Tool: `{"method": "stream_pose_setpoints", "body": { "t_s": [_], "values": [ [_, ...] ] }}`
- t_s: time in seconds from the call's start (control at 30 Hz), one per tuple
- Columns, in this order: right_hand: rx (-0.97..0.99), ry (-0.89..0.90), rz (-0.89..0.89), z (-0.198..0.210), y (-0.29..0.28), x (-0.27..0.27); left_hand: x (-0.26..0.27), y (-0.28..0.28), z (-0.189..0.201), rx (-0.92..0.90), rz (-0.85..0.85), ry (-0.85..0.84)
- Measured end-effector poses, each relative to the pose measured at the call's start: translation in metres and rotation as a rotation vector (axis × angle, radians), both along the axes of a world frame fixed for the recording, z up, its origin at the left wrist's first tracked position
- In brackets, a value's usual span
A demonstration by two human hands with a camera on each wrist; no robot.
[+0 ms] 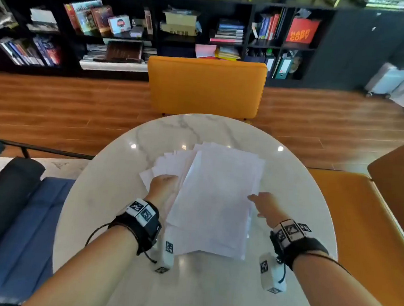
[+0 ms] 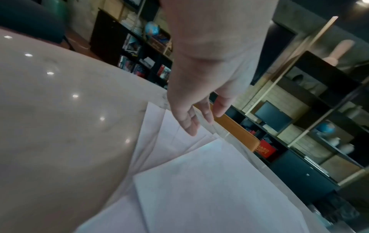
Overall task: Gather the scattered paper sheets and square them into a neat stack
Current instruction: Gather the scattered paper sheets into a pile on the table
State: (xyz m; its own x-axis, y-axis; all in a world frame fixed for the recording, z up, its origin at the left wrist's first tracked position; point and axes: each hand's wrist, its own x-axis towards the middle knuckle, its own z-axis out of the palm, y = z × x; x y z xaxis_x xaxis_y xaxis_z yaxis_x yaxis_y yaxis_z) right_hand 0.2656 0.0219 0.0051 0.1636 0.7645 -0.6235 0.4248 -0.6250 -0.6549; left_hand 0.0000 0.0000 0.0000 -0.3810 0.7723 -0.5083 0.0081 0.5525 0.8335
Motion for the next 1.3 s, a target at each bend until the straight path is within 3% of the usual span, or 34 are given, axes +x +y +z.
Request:
{"method": "stream_pose_setpoints", "body": {
  "t_s": [0.27,0.43,0.6,0.8,1.0,1.17,1.3],
  "values": [
    [-0.06,0.037,-0.083,-0.016,0.023,-0.006,0.015,0.031,-0.009,-0.185,-0.192,0.087],
    [-0.012,0.0,-0.037,-0.029,0.026,-0.005,0.028,0.046,-0.017,-0.192,-0.264,0.06],
    [-0.036,-0.077,0.014,-0.045,0.031,-0.005,0.029,0.054,-0.032,-0.229,-0.318,0.176],
    [-0.042,-0.174,0.088,-0.045,0.033,-0.006,0.04,0.048,-0.017,-0.274,-0.378,0.24],
    [-0.024,-0.239,0.186,-0.039,0.032,-0.009,0.053,0.039,-0.017,-0.069,-0.407,0.275],
    [0.009,-0.24,0.114,-0.041,0.032,-0.007,0.053,0.028,-0.015,0.124,-0.216,0.157],
    [0.119,-0.214,0.074,-0.044,0.029,-0.006,0.05,0.017,-0.01,0.175,-0.11,0.041]
  ]
}}
